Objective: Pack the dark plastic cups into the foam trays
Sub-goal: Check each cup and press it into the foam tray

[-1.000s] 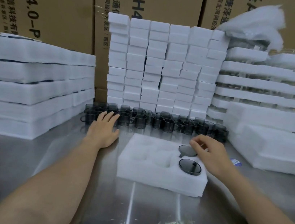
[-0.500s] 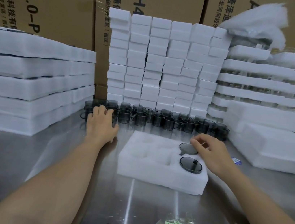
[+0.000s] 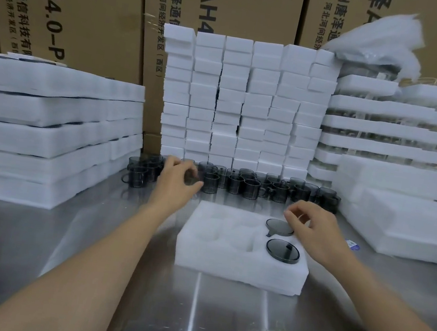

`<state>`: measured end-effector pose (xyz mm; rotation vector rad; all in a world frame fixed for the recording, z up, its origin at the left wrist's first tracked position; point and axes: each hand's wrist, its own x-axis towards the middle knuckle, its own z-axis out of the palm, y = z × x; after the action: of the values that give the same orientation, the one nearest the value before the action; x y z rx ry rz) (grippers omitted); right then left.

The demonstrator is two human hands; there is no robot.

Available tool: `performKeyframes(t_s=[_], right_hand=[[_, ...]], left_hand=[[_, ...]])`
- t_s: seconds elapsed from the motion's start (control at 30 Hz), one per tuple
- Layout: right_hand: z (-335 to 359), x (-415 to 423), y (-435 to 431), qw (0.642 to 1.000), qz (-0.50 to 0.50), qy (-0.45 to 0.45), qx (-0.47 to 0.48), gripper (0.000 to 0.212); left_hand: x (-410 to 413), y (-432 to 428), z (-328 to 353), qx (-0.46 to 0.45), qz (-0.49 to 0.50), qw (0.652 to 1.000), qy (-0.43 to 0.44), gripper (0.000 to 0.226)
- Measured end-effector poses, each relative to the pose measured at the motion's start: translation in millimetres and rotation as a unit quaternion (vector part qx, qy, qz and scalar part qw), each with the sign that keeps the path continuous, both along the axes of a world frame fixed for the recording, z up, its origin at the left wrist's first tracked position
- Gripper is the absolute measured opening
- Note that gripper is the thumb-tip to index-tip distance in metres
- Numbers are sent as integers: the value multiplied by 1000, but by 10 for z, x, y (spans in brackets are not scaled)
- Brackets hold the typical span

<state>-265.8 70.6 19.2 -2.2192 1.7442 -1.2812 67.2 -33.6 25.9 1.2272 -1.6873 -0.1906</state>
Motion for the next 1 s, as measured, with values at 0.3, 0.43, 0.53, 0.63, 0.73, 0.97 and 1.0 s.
performKeyframes(t_s=[0.3,0.43,0.53,0.63,0.73,0.97,1.0], right_hand=[[200,203,205,983,90,-105,-119,36],[200,244,231,978,131,-108,-118,43],[206,264,255,978,125,-93,-137,46],[203,259,241,980,110,-74,-149,52],[200,232,210,977,99,-72,-173,51],[156,204,140,971,91,-90,-200,61],[151,210,126,972,90,-79,-202,63]], left_hand=[[-957,755,446,-162,-129,971,-123,68],[-1117,928,459,-218,-135,955,-149,74],[-1160,964,427,-188,-177,958,-123,76],[-1144,938,404,-180,-215,951,-127,77],[-1092,895,417,-170,-246,945,-136,84],[-1028,808,405,-205,-194,951,-124,84],[-1029,825,410,-225,-178,951,-117,80]])
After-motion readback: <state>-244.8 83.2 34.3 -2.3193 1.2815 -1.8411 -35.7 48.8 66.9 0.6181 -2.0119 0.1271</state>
